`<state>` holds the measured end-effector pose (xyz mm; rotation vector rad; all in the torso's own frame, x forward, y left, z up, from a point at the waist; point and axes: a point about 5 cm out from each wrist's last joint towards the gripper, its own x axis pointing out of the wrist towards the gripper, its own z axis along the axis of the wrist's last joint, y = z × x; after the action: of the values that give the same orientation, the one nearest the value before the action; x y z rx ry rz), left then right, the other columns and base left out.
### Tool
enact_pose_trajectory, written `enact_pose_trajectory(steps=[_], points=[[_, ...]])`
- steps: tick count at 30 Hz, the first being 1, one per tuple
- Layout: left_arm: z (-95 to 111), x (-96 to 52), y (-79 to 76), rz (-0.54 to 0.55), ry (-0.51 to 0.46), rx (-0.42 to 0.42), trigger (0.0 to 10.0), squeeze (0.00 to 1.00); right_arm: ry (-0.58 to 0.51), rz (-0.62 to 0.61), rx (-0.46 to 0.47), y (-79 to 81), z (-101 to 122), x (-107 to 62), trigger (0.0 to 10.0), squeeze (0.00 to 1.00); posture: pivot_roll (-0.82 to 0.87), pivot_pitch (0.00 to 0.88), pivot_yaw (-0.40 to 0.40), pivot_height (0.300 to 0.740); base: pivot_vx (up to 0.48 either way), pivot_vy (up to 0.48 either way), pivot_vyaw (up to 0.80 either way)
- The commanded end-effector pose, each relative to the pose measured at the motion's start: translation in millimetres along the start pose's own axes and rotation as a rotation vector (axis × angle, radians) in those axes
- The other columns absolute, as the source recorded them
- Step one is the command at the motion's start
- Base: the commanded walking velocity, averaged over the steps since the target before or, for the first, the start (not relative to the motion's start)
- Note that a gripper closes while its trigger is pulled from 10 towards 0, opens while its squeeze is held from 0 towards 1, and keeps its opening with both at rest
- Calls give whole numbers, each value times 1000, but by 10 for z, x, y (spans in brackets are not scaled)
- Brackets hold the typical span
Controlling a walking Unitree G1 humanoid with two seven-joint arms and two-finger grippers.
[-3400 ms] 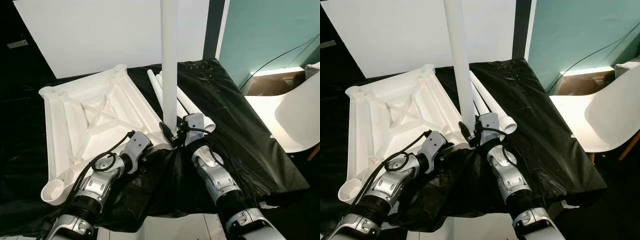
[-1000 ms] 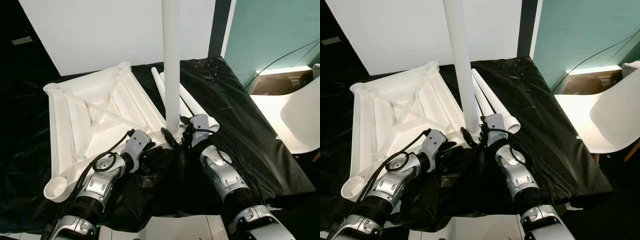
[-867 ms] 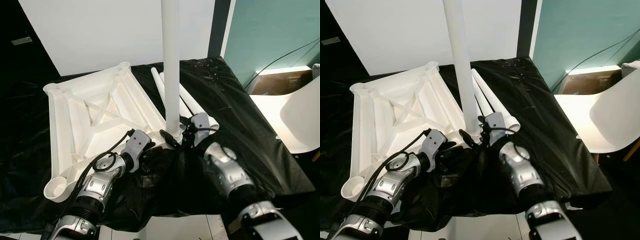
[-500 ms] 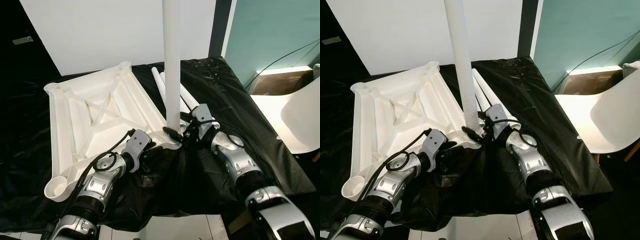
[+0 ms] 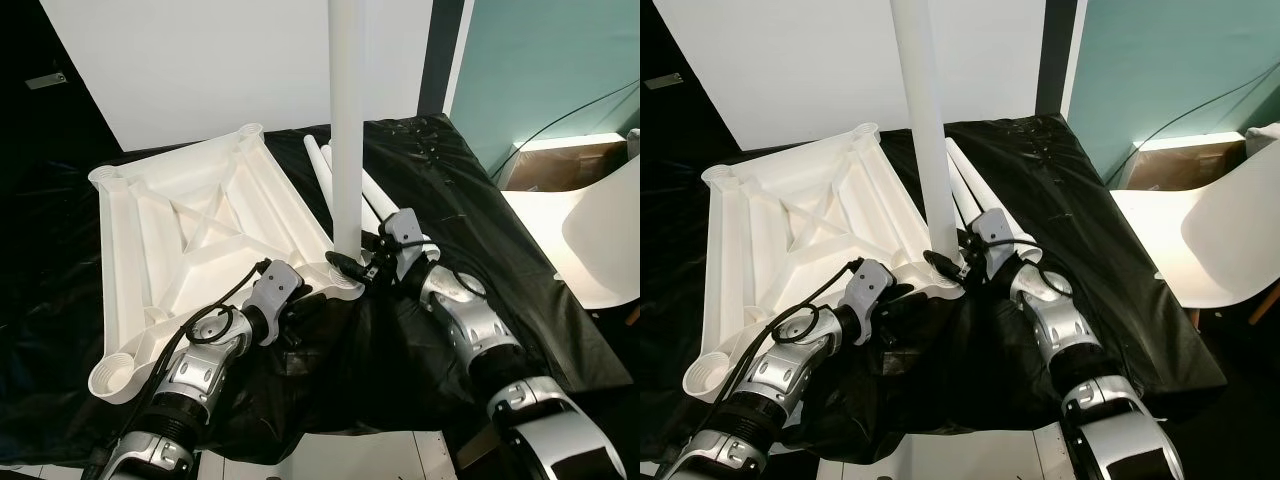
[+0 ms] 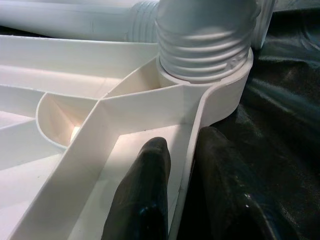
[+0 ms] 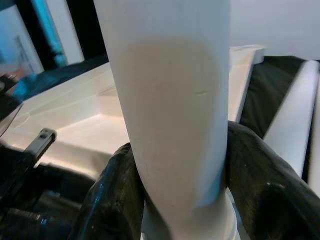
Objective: Building children table
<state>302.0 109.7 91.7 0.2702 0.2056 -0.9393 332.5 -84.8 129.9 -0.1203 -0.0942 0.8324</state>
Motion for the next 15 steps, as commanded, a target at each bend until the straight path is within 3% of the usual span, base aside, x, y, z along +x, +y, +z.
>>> enact_pose_trajectory(steps=[1, 3, 5, 7, 15], points=[[-207, -8, -103, -62, 97, -23, 10000, 0, 97, -1, 84, 131, -255, -46, 0, 0, -34, 0, 54, 740, 0, 0, 0], [-207, -7, -103, -62, 97, -23, 10000, 0, 96, -23, 95, 137, -267, -48, 0, 0, -34, 0, 54, 740, 0, 0, 0], [-204, -2, -100, -63, 97, -22, 10000, 0, 20, -342, 54, 68, -247, -107, 0, 0, -36, 0, 58, 740, 0, 0, 0], [-200, 2, -101, -66, 97, -19, 10000, 0, -12, -486, 35, 92, -251, -152, 0, 0, -36, 0, 59, 740, 0, 0, 0], [-190, -2, -92, -64, 97, -17, 10000, 0, -4, -520, 44, 143, -250, -116, 0, 0, -29, 0, 58, 740, 0, 0, 0]])
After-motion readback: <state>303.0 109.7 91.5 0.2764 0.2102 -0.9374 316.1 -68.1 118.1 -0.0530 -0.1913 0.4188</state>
